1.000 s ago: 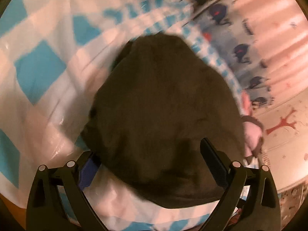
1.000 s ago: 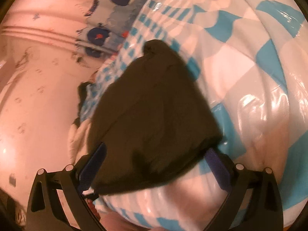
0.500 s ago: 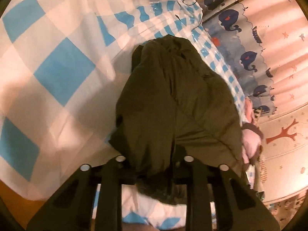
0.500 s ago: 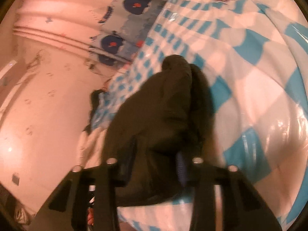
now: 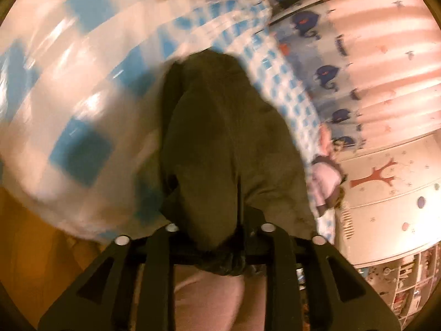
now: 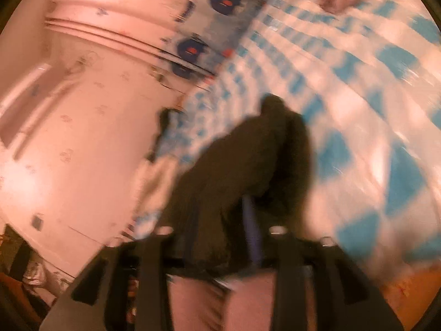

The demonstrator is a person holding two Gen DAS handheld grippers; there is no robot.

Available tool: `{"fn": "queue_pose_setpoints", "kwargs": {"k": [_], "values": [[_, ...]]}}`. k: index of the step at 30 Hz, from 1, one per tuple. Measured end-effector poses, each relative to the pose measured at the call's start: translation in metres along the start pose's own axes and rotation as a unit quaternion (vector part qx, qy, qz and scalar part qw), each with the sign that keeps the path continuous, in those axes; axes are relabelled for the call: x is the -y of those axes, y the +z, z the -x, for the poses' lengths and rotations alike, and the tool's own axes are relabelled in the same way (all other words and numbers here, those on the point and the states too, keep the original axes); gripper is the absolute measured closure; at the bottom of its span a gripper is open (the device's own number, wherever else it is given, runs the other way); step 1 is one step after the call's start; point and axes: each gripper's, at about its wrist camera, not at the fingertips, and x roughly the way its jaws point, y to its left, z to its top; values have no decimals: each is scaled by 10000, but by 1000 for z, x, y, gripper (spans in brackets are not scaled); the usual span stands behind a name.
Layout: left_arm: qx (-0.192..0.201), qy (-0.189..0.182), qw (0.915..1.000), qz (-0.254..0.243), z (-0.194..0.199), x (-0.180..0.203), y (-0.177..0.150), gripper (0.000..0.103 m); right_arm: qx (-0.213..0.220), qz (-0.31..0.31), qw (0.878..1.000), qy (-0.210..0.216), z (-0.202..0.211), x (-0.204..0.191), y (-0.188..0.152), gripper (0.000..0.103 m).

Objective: Fold large clothes

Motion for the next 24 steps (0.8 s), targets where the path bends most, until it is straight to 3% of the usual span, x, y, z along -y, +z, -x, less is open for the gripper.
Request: {"fn": "queue_pose_setpoints", "kwargs": {"k": [1, 3, 6, 7, 9, 10, 15, 17, 20, 21, 22, 24], "values": [[-18, -94, 9998, 170, -3, -15, -6, 59, 100, 35, 9990, -423, 6, 7, -2, 45], [136, -228, 9991, 318, -3, -33, -15, 45, 318, 144, 9961, -813, 14, 7, -1, 43], [487, -212, 9983, 252, 0, -44, -30, 30, 469, 582, 9920, -1013, 14, -16, 2, 35], [624, -354, 9968, 350, 2, -49, -36, 27, 498, 1026, 9880, -1042, 7, -41, 5, 28], [701, -480, 9952, 481, 0, -57, -43, 24, 328, 1909, 9758, -1019, -26, -97, 2, 20], [710, -501, 9949, 513, -3, -59, -47, 24, 328, 1909, 9758, -1019, -26, -97, 2, 20], [678, -559, 9954, 389, -23, -47, -47, 22, -241, 3354, 9364, -1002, -130, -197, -8, 14], [751, -540, 9954, 257, -30, -37, -43, 22, -478, 3576, 9266, -1059, -178, -219, -10, 14], [920, -248, 9954, 60, -37, -22, -35, 21, -689, 3784, 9144, -1260, -237, -233, -12, 14], [967, -220, 9951, 50, -38, -20, -33, 21, -793, 3866, 9048, -1598, -274, -229, -15, 14], [999, -199, 9947, 107, -41, -21, -31, 21, -793, 3866, 9048, -1598, -274, -229, -15, 14], [1024, -291, 9940, 252, -44, -25, -26, 20, -1100, 3881, 8919, -2046, -312, -208, -23, 11]]}}
